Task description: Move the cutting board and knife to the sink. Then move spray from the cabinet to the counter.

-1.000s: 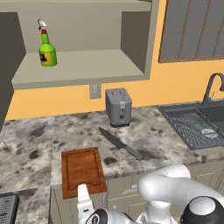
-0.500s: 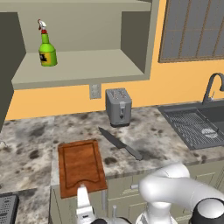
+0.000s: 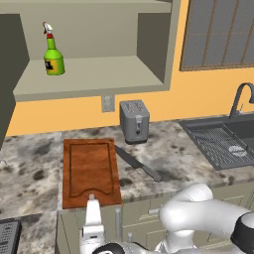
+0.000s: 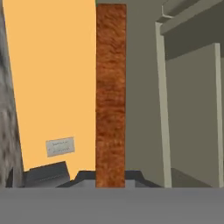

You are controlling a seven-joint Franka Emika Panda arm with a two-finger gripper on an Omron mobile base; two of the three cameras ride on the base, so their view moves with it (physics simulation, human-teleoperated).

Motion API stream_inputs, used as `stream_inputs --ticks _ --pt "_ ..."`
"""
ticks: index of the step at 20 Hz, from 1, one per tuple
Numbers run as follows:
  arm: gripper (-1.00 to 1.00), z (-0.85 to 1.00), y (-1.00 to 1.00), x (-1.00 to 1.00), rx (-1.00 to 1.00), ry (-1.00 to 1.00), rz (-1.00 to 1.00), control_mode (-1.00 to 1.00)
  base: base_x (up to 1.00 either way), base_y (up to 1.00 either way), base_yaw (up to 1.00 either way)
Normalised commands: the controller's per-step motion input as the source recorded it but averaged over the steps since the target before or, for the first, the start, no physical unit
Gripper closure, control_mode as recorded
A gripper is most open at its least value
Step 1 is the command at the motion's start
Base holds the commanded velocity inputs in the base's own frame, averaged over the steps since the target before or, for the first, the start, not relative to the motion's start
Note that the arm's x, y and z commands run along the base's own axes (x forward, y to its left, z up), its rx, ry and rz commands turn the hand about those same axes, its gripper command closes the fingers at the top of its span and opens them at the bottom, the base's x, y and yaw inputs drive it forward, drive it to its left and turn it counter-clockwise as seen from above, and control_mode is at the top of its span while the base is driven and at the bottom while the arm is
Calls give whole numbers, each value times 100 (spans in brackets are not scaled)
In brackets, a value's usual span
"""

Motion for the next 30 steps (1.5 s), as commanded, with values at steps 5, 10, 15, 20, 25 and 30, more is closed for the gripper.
stream_inputs --ticks 5,10,15,20,25,30 --pt "100 94 0 0 8 7 -2 -100 0 0 0" --pt "100 67 0 -8 1 15 -7 -100 0 0 0" --pt "100 39 -9 -29 0 22 -14 -100 0 0 0" --pt "100 41 -3 -40 0 19 -19 -100 0 0 0" --pt "100 47 -12 -37 0 18 -22 -100 0 0 0" --pt "100 42 -22 -25 0 23 -25 -100 0 0 0"
